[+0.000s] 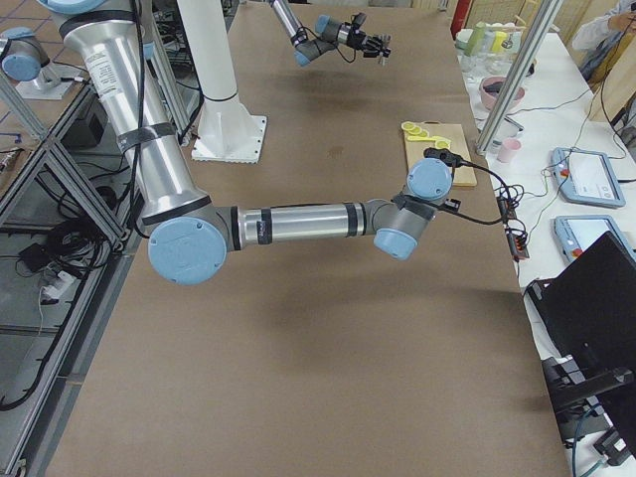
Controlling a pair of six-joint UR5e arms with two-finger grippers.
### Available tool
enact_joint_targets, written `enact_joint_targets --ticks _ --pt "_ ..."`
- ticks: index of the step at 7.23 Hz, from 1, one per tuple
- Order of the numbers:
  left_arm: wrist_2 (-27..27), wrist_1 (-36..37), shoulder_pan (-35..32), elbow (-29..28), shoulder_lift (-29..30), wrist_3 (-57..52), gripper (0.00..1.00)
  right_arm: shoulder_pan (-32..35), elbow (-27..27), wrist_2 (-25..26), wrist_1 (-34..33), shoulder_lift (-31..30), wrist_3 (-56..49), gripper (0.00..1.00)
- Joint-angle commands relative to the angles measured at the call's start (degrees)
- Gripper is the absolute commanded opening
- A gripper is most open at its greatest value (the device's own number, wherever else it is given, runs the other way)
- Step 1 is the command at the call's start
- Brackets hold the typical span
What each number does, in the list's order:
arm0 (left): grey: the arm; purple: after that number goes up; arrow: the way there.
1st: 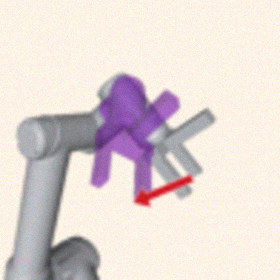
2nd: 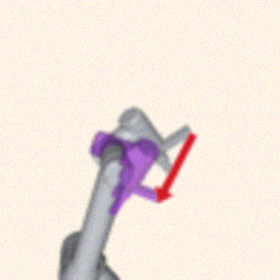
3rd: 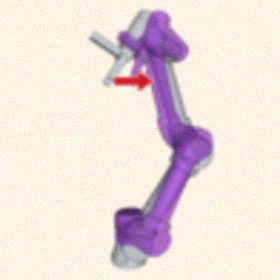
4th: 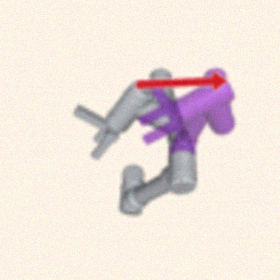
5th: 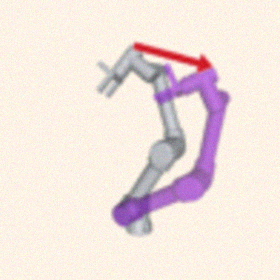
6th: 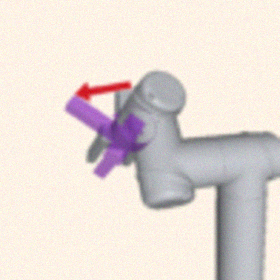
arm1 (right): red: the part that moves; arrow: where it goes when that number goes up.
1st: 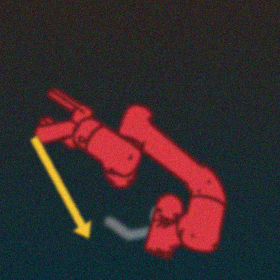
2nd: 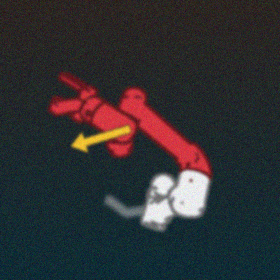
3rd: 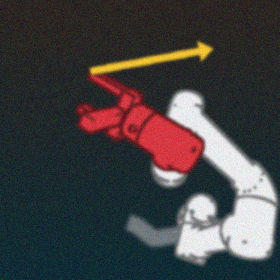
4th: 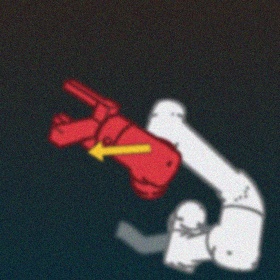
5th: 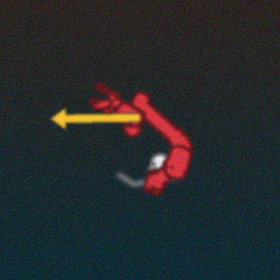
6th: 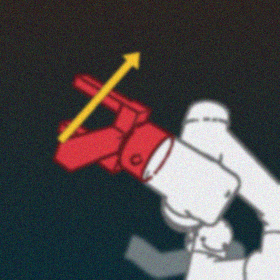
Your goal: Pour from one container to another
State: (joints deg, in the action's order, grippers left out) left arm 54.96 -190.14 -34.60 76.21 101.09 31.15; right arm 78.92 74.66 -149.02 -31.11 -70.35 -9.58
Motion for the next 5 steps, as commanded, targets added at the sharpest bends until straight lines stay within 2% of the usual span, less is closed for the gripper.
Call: enact_joint_targets --ticks 1,3,5 --pt "0.32 0.82 -0.03 -0.18 0.42 3.91 0.00 0.01 -0.13 0.05 6.12 -3.98 2.72 0.00" --pt "0.15 0.91 0.23 -0.18 0.86 3.92 0.00 -0.08 -0.56 0.05 12.80 -7.59 7.01 0.00" --pt "-0.20 0.99 1.90 -0.09 1.57 2.87 0.00 -0.17 -0.74 0.40 14.32 -8.04 8.87 0.00"
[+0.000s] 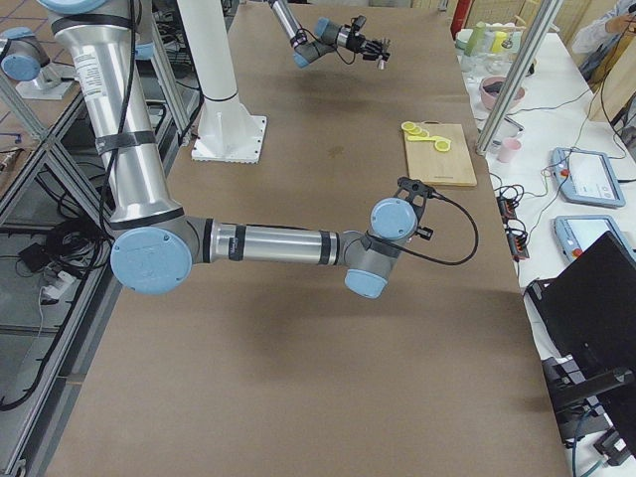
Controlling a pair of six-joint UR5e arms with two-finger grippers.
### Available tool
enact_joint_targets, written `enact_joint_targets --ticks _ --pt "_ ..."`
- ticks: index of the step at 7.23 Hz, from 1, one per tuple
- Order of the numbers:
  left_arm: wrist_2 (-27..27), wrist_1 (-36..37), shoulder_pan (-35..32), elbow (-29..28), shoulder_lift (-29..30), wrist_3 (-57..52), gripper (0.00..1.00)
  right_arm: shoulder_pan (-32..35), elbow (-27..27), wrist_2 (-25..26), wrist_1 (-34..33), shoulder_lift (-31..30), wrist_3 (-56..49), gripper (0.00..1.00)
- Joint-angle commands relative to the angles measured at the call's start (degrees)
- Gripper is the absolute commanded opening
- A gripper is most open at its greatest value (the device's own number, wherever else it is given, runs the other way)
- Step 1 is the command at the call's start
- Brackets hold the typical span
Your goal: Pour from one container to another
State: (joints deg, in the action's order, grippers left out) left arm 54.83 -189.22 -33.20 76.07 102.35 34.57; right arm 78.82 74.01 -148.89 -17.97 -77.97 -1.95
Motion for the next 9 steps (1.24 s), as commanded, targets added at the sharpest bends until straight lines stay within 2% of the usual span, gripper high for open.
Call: enact_joint_targets --ticks 1,2,3,4,6,7,9 --pt "-0.25 0.08 0.77 0.04 2.05 -2.47 0.00 -0.42 -0.10 2.01 1.01 -0.34 1.34 0.00" --pt "-1.38 1.04 0.68 0.30 3.28 -3.01 0.00 -1.20 -0.10 5.07 1.01 0.18 1.42 0.00" --pt "-1.31 11.23 0.42 8.48 1.82 -2.41 0.00 -2.95 0.51 9.02 1.01 0.62 3.86 0.00" --pt "-1.48 17.42 0.50 13.52 -0.37 -2.32 0.00 -4.53 1.30 12.02 1.27 0.71 5.19 0.00" --pt "-4.72 20.80 0.68 15.94 -0.48 -2.23 0.00 -8.84 2.89 19.22 5.64 0.54 15.34 0.00" --pt "-7.96 25.70 0.85 17.51 -0.57 -1.18 0.00 -11.29 2.98 22.65 8.02 0.02 17.40 0.00" --pt "-16.47 27.86 2.95 17.62 -2.75 6.45 0.00 -16.39 3.16 28.01 15.29 -3.92 22.57 0.00"
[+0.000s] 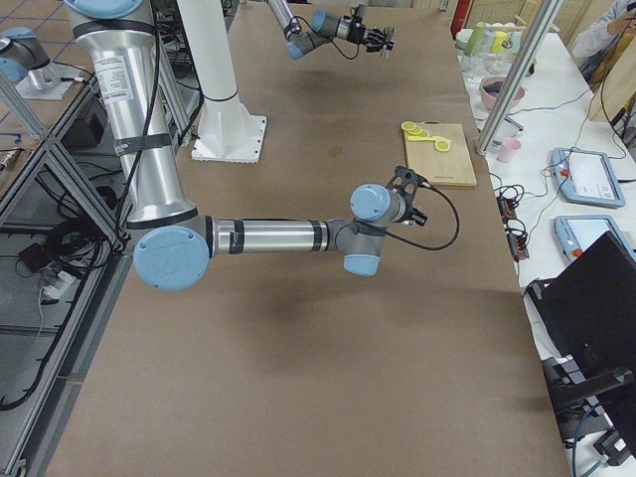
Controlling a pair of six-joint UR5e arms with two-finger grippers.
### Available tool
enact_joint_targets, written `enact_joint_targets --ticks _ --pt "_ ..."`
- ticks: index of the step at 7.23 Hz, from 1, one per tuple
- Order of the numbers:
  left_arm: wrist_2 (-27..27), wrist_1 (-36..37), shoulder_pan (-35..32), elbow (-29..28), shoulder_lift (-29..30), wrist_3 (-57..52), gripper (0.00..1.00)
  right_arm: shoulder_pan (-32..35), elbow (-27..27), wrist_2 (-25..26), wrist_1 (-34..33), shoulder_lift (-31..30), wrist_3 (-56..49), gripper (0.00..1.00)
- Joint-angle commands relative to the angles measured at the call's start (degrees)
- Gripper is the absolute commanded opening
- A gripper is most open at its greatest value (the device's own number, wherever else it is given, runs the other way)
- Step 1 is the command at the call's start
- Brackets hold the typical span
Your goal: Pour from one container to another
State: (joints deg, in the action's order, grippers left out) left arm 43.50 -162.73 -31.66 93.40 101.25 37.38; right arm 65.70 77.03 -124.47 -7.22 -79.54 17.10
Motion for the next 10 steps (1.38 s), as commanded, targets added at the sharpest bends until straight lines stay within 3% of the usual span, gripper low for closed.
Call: enact_joint_targets --ticks 1,3,5,6,10 --pt "-11.09 1.37 4.12 0.29 -3.84 6.80 0.00 -5.12 0.05 4.84 7.02 -4.55 3.73 0.00" --pt "-15.97 1.89 5.29 0.29 -5.97 13.57 0.00 -7.32 0.05 6.16 7.49 -5.89 3.73 0.00" --pt "-20.35 9.23 7.38 0.29 -9.12 20.84 0.00 -11.01 0.05 10.45 7.75 -6.16 3.73 0.00" --pt "-22.99 13.11 8.96 0.11 -9.14 29.42 0.00 -12.42 -0.04 12.39 8.88 -6.59 3.73 0.00" --pt "-23.81 16.31 10.03 -3.73 -8.53 38.54 0.00 -16.90 -4.32 19.77 17.83 -8.44 7.40 0.00"
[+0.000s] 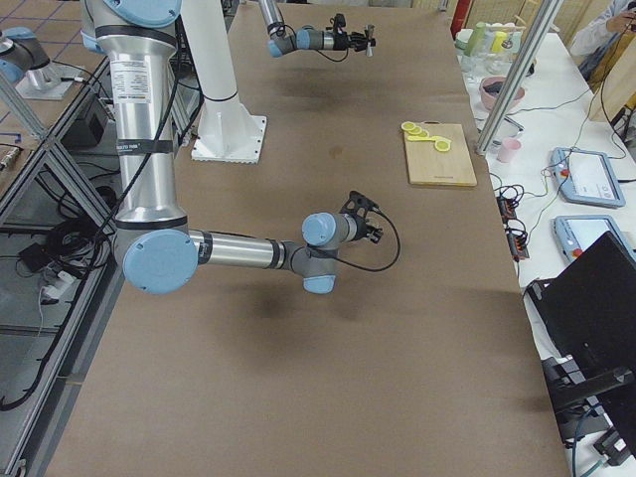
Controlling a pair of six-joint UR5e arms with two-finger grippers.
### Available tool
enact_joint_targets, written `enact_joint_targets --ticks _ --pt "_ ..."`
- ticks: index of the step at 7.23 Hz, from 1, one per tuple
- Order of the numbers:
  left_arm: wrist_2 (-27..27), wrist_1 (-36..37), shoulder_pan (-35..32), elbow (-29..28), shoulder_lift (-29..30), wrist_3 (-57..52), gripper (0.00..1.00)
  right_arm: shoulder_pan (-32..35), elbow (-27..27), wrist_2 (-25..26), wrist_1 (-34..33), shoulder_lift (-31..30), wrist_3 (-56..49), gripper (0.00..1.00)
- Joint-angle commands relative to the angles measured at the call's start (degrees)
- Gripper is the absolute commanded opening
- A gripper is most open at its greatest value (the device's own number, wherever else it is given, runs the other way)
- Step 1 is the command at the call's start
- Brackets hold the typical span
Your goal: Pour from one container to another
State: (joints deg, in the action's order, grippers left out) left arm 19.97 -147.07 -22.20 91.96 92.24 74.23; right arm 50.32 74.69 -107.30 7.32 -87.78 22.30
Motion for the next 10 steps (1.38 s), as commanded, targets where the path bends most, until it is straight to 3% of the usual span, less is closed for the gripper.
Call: enact_joint_targets --ticks 1,5,7,10 --pt "-0.28 0.73 0.75 -3.71 1.09 3.89 0.00 -3.54 -4.35 5.58 6.10 -0.20 3.27 0.00" --pt "-1.78 1.26 2.25 -6.36 2.32 11.10 0.00 -4.53 -6.48 6.14 6.48 0.59 3.37 0.00" --pt "-1.69 6.32 2.34 -6.53 3.20 11.20 0.00 -4.70 -7.45 6.14 6.56 1.20 3.46 0.00" --pt "-1.77 6.71 3.39 -9.33 5.13 11.12 0.00 -4.71 -7.72 6.22 7.00 1.47 3.37 0.00"
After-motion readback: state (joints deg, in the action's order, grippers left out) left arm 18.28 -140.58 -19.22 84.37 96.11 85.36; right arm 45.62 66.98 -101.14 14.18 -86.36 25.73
